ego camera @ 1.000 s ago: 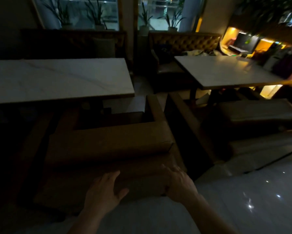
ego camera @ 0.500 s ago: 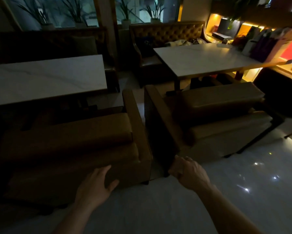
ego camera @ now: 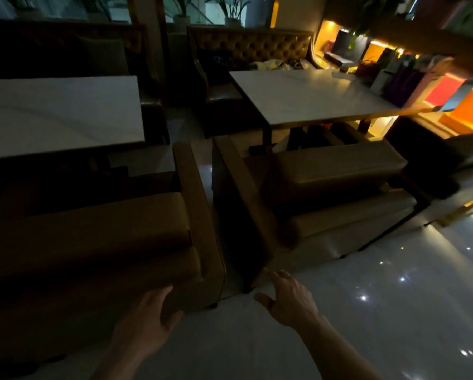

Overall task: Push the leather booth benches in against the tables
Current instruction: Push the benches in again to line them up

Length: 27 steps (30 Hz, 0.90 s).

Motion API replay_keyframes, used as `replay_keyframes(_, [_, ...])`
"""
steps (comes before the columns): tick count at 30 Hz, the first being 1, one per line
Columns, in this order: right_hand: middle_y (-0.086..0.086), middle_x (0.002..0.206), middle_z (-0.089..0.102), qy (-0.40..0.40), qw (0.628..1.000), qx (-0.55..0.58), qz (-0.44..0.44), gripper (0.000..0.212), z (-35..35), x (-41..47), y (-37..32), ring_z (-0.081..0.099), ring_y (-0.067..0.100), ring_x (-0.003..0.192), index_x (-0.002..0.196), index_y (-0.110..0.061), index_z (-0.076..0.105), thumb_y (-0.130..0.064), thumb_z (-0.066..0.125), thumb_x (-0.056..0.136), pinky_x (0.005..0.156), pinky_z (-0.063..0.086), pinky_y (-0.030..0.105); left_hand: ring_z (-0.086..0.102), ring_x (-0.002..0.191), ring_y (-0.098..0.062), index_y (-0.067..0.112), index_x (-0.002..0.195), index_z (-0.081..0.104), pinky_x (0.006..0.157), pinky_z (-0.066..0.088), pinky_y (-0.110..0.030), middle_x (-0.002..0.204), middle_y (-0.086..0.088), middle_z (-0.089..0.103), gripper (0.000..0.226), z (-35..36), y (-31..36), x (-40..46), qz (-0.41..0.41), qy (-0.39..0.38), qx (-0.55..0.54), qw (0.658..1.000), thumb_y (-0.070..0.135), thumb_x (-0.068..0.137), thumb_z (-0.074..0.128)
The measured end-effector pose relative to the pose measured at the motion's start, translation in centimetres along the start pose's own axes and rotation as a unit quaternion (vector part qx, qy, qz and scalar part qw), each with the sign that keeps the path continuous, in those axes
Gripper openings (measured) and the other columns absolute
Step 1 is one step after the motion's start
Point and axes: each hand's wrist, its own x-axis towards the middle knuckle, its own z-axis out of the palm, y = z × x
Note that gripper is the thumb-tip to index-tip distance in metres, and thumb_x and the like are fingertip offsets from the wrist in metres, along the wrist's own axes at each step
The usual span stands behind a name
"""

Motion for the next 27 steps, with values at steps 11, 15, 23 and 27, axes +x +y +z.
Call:
replay_keyframes(11, [-0.003, 0.137, 0.052, 0.073, 0.996, -0.01, 0.046, 0.064, -10.0, 7.2, 11.8, 0.053, 0.024, 0.125, 0.142, -0.039, 0.041, -0.06, 0.059, 0.084, 0.096, 0.05, 0.038, 0.03, 0.14, -0.014, 0.044, 0.15, 0.019, 0.112, 0.032, -0.043, 0.157, 0.012, 0.025, 0.077, -0.1, 17.2, 11.5, 0.121, 0.024, -0.03, 0.992, 0.074, 0.084, 0.046])
replay_keyframes(15, [0.002, 0.151, 0.044, 0.072, 0.996, -0.016, 0.052, 0.08, -12.4, 12.1, 19.6, 0.043, 0.024, 0.138, 0.153, -0.033, 0.03, -0.064, 0.059, 0.085, 0.107, 0.042, 0.038, 0.03, 0.14, -0.013, 0.046, 0.149, 0.015, 0.11, 0.034, -0.036, 0.158, 0.013, 0.022, 0.082, 2.4, 24.8, 16.7, 0.132, 0.02, -0.04, 0.99, 0.077, 0.081, 0.048])
replay_keyframes(23, [0.008, 0.163, 0.024, 0.004, 0.998, -0.067, 0.005, 0.09, -16.4, 24.6, 38.9, 0.022, 0.031, 0.15, 0.156, -0.036, 0.016, -0.062, 0.064, 0.085, 0.118, 0.032, 0.046, 0.021, 0.143, -0.015, 0.044, 0.15, 0.016, 0.116, 0.027, -0.039, 0.157, 0.012, 0.022, 0.096, 11.1, 39.7, 26.5, 0.076, 0.039, -0.01, 0.996, 0.081, 0.071, 0.056])
replay_keyframes(27, [0.011, 0.167, -0.004, -0.037, 0.993, -0.109, 0.005, 0.107, -18.5, 29.2, 46.2, -0.008, 0.035, 0.153, 0.156, -0.04, -0.003, -0.067, 0.066, 0.08, 0.123, 0.015, 0.056, 0.019, 0.143, -0.019, 0.046, 0.149, 0.012, 0.115, 0.026, -0.043, 0.159, 0.011, 0.017, 0.098, 14.6, 45.4, 30.3, 0.054, 0.031, 0.019, 0.998, 0.079, 0.069, 0.058])
